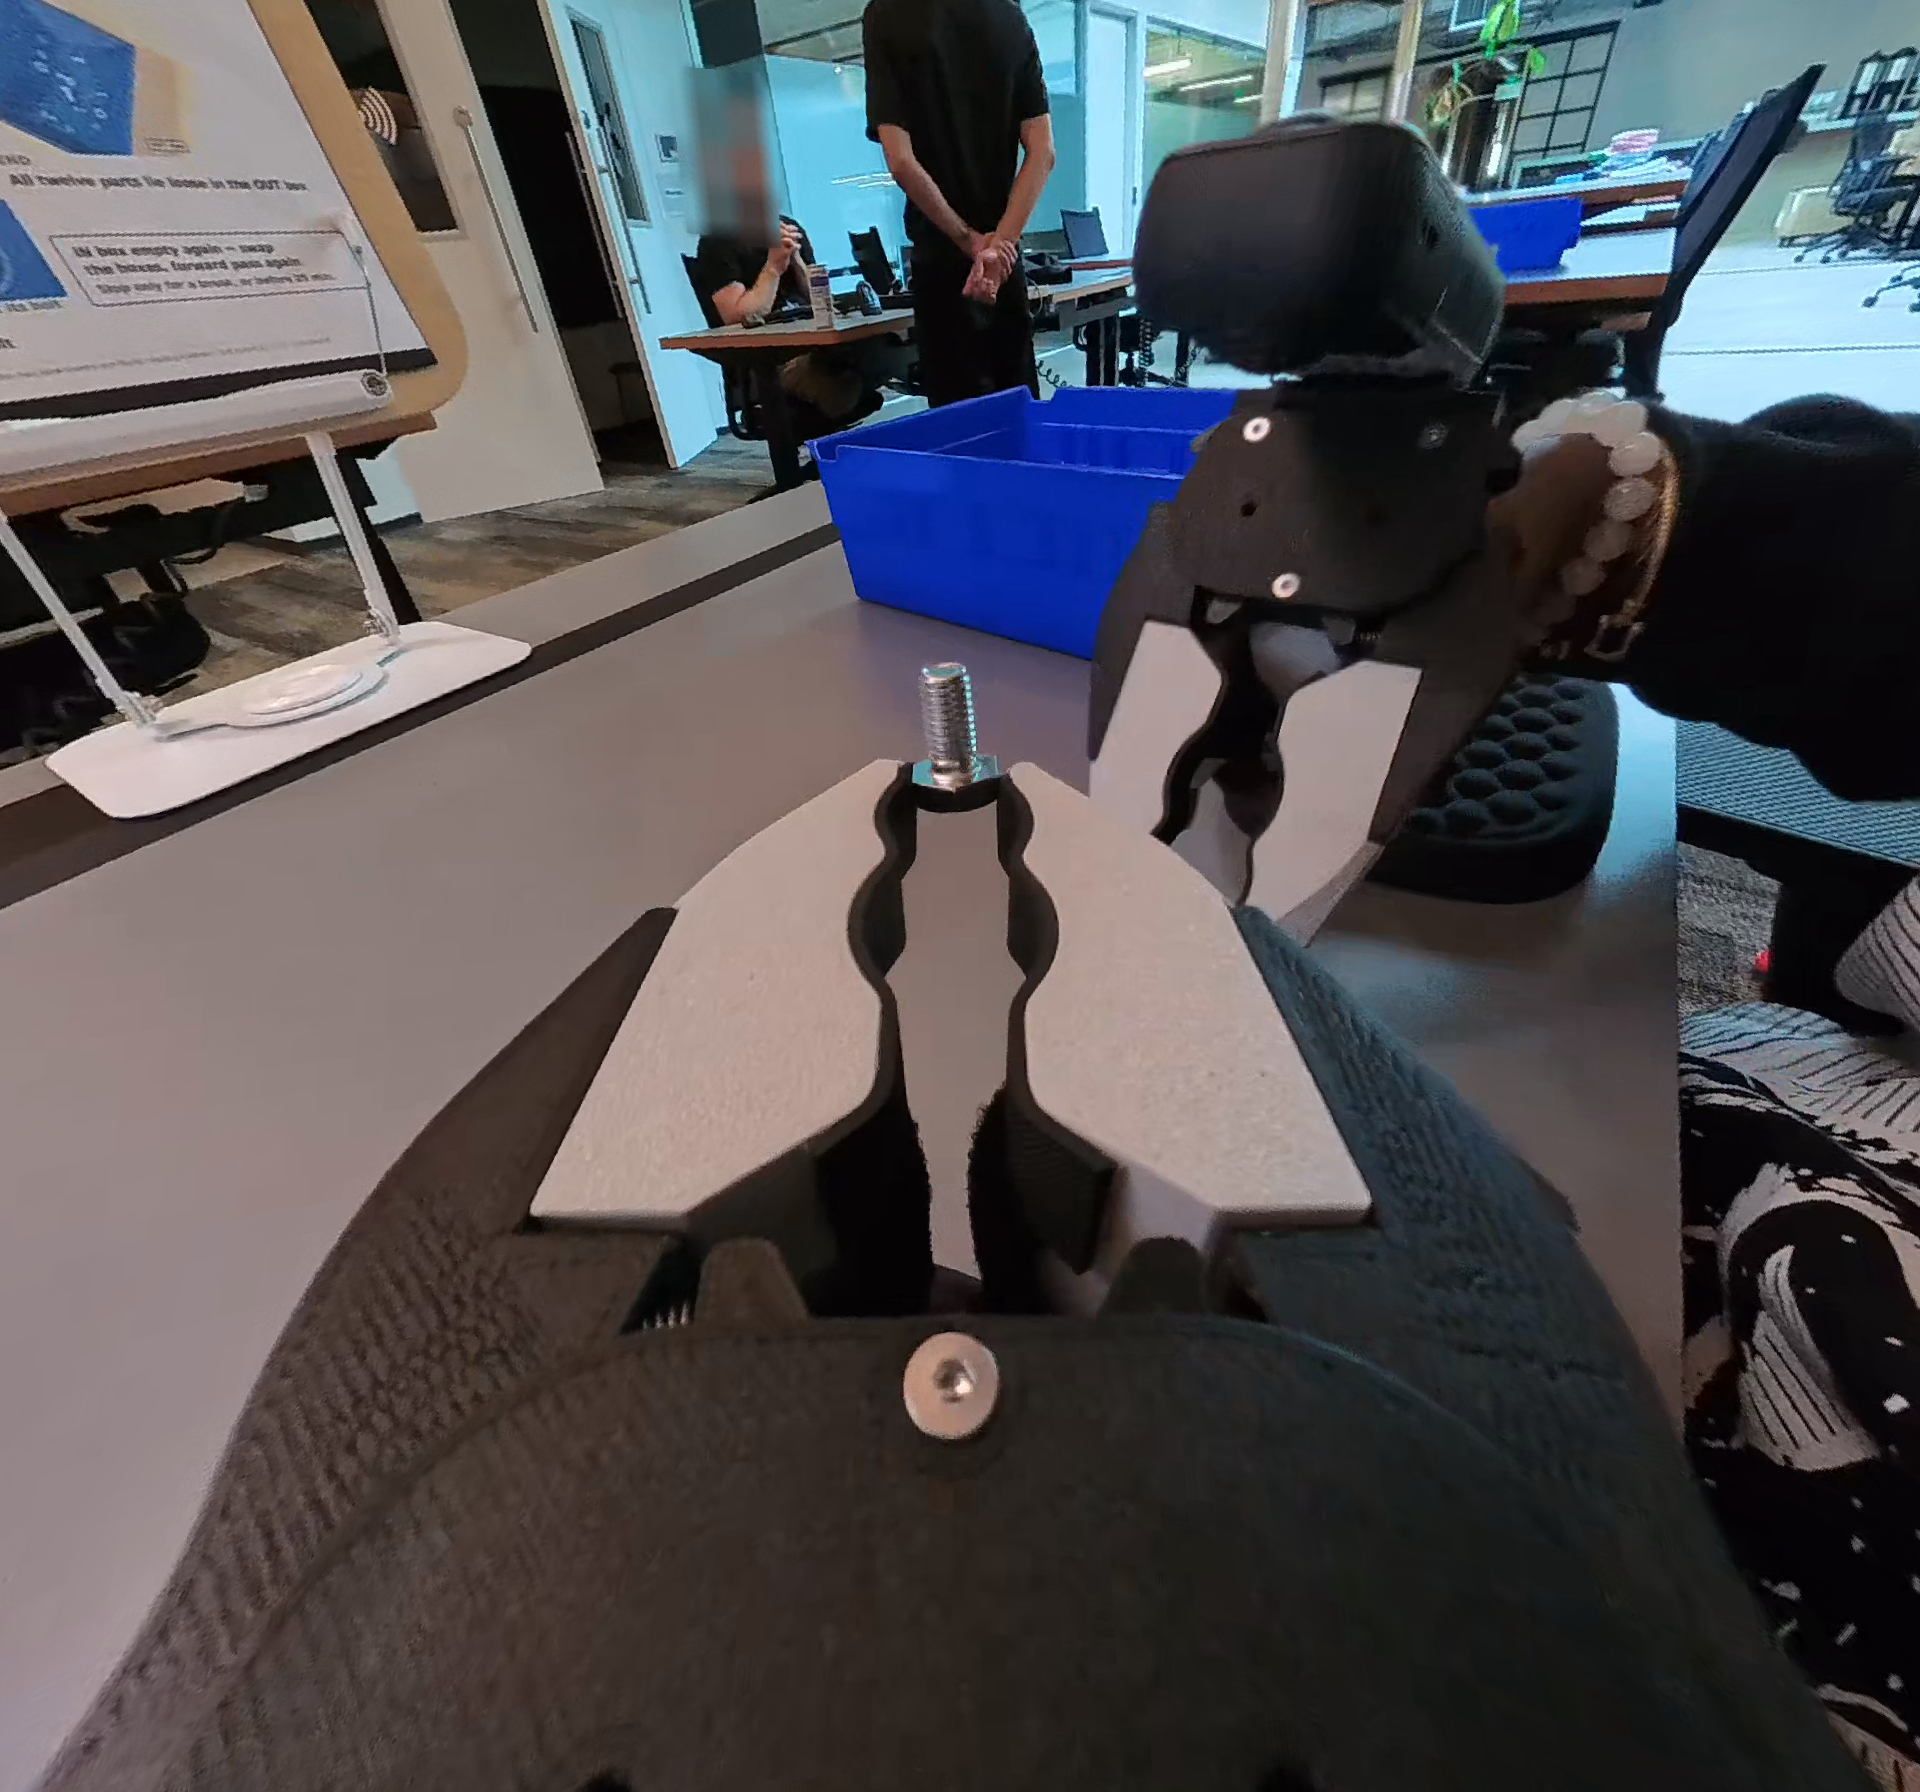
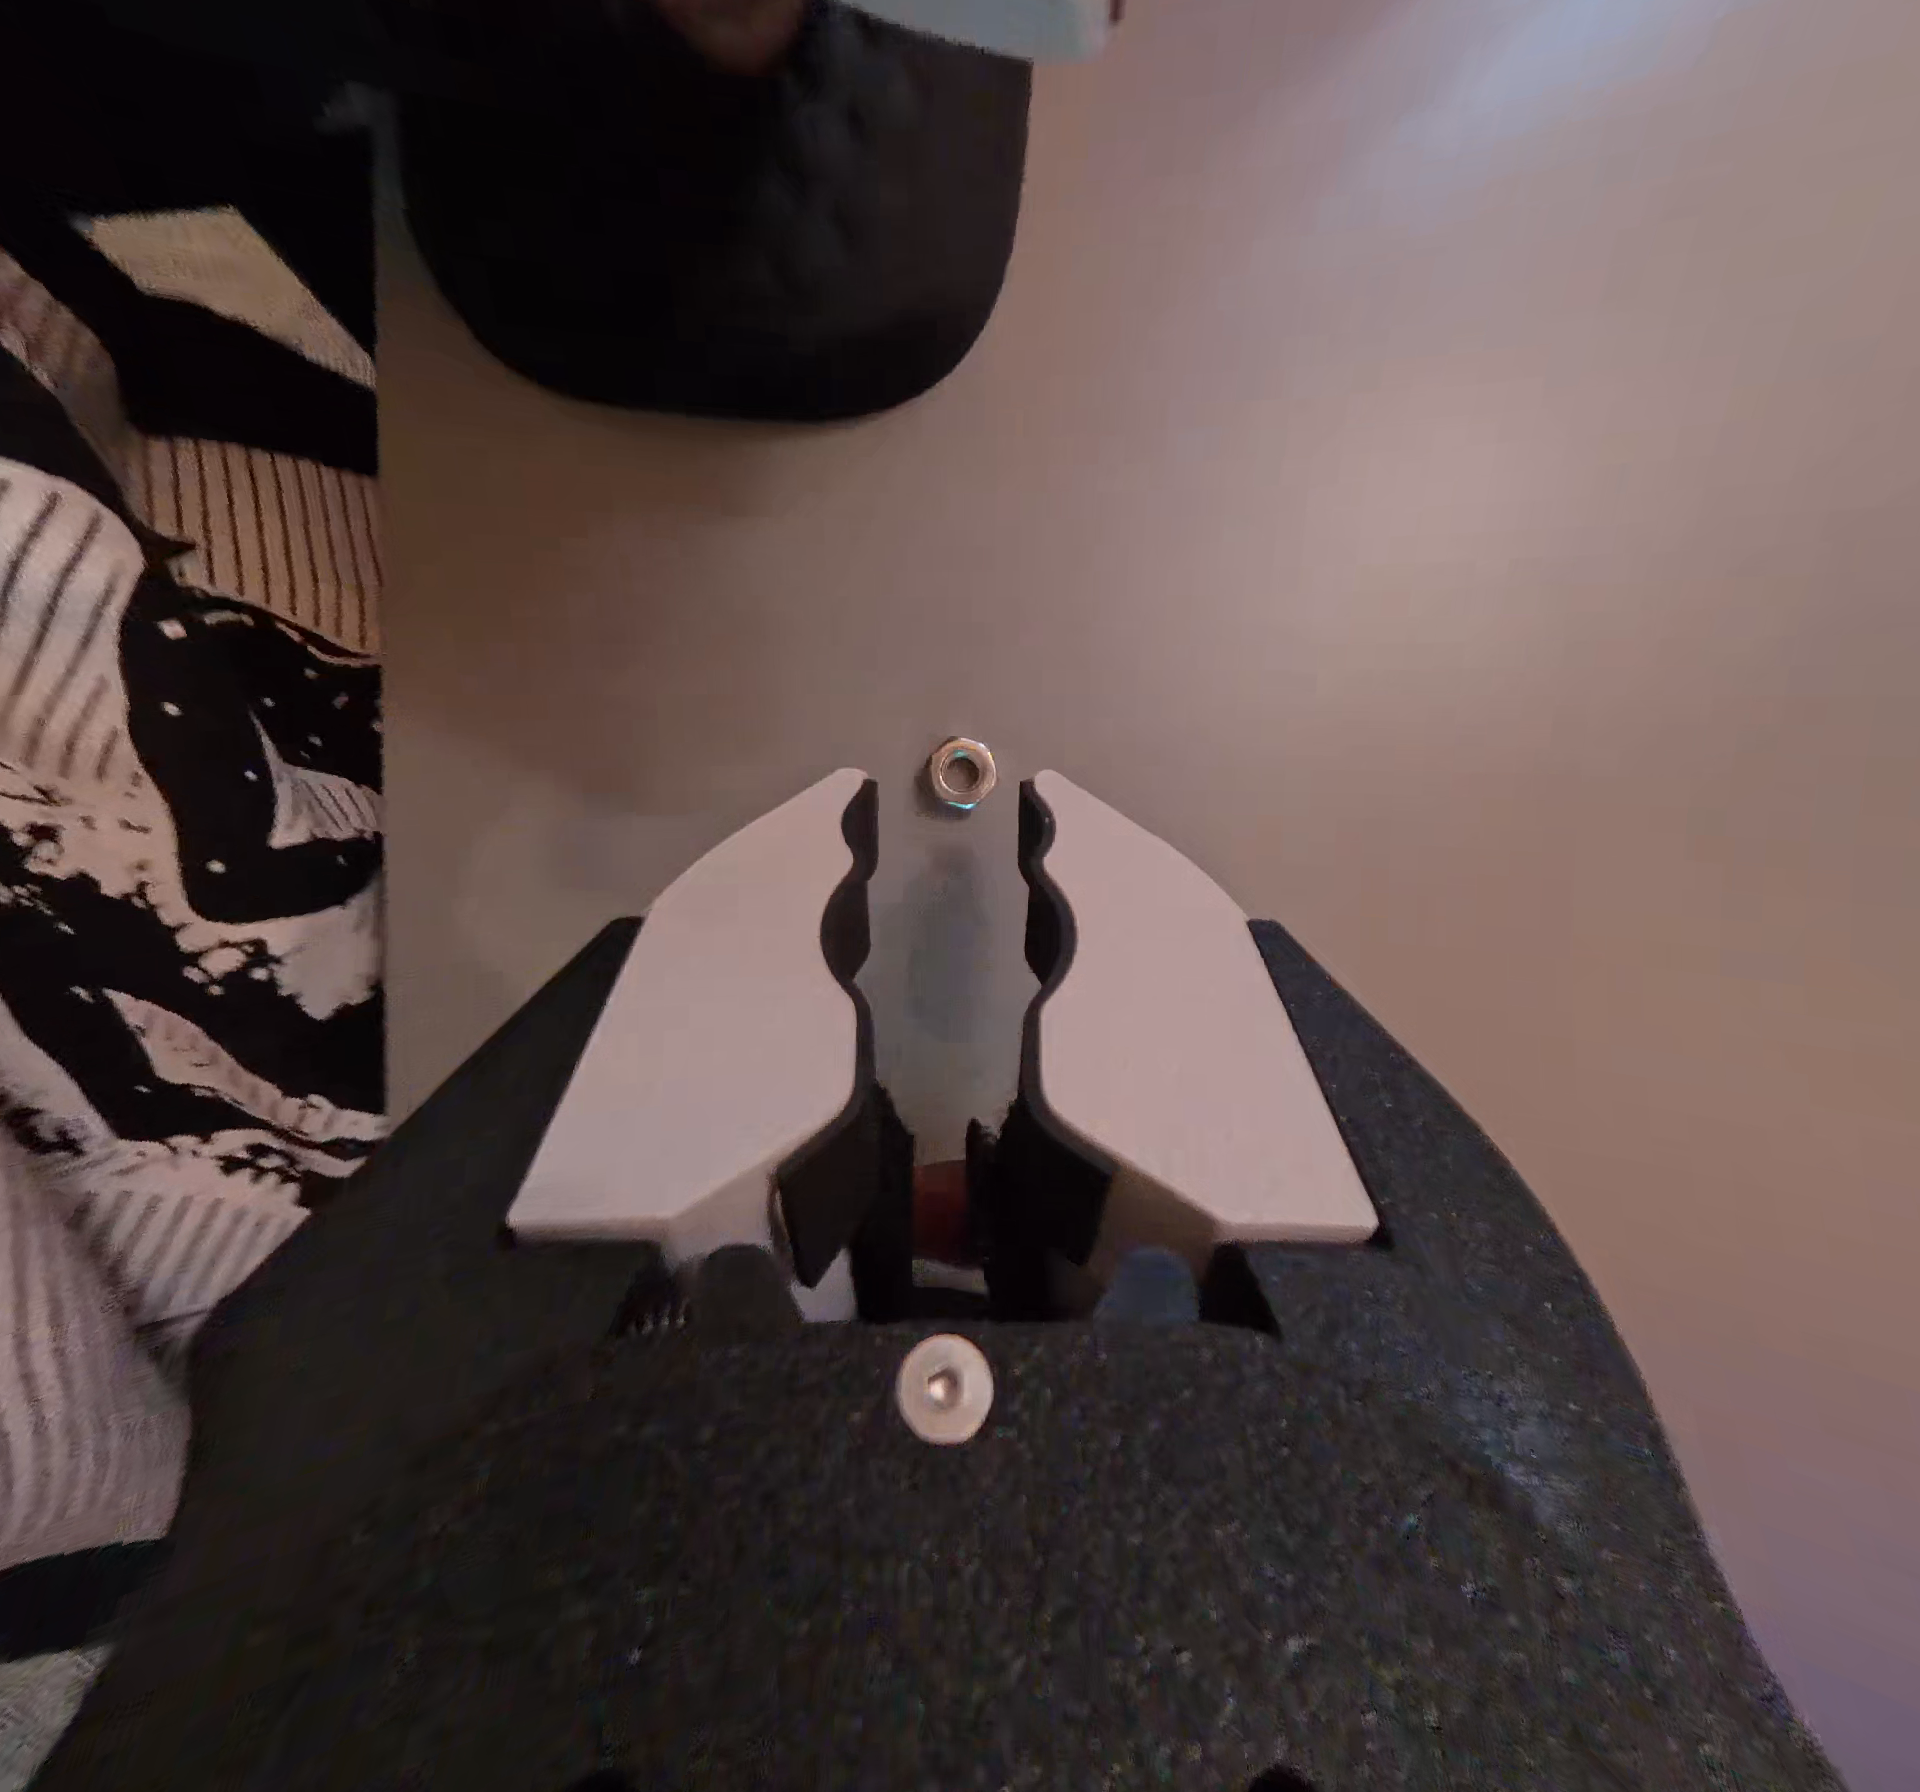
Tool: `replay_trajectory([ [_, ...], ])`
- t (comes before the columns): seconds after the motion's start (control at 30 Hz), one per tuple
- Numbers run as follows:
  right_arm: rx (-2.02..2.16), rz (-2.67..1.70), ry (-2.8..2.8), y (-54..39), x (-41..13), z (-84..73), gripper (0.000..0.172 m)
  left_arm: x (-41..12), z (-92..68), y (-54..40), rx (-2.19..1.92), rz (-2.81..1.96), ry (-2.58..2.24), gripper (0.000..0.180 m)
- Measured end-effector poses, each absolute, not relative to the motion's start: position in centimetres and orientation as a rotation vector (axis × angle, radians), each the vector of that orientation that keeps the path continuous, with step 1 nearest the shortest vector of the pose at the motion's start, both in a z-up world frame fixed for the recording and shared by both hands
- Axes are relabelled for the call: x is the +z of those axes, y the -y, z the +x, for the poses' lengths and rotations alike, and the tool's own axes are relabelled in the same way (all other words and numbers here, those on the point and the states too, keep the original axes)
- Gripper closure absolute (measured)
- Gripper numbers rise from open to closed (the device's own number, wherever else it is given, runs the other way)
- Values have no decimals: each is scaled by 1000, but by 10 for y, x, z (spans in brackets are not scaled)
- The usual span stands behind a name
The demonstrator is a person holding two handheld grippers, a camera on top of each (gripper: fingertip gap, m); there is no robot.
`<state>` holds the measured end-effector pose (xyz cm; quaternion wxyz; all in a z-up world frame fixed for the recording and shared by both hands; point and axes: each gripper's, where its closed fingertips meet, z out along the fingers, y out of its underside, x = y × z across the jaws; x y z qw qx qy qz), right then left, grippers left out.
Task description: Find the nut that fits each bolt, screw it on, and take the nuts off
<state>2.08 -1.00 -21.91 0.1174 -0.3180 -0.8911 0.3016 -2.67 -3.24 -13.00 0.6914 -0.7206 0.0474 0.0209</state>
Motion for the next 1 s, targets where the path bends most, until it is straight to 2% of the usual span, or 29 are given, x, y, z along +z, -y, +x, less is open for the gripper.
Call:
replay_trajectory([
  [0.13,750,-707,2724,9,-227,16,146,-133,-24,32,36,-1621,-126,165],
  [0.5,629,-621,2867,12,-239,14,154,-133,-27,34,-3,-1608,-105,165],
  [0.8,598,-1065,2737,7,-237,14,145,-134,-27,33,7,-1615,-102,166],
  [1.0,552,-1101,2715,6,-241,14,150,-134,-26,33,16,-1616,-109,166],
])
